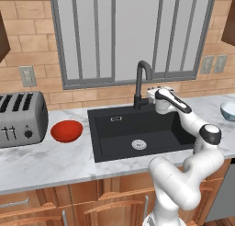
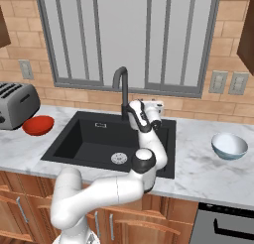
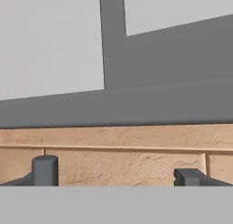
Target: Rinse each bowl for a few seconds and place them down in the sink or on the counter.
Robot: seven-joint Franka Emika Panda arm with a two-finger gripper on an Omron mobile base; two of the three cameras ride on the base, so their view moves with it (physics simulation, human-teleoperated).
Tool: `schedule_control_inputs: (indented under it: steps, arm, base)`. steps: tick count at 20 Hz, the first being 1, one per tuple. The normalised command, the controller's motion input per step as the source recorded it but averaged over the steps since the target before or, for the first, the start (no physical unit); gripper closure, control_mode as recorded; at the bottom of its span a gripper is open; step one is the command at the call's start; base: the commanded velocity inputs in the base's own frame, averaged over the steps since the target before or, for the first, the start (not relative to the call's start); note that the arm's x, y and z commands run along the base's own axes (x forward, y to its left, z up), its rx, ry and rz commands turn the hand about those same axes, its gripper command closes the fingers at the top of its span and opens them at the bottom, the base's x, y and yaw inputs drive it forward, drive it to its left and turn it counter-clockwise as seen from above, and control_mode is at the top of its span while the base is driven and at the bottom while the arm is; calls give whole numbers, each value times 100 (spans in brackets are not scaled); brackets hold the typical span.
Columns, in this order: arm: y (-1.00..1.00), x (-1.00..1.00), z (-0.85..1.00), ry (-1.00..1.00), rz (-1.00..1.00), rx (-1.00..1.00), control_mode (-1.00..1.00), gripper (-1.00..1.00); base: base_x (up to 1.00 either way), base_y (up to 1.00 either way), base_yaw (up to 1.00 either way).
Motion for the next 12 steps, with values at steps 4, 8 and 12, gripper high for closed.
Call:
schedule_control_inputs:
  steps: [4,8,12]
  arm:
    - [-39,0,-21,4,0,3,-100,-100]
    - [-39,0,-21,4,0,3,-100,-100]
    - [-38,0,-20,3,0,3,-100,-100]
  base:
    - [0,0,0]
    - [0,0,0]
    - [0,0,0]
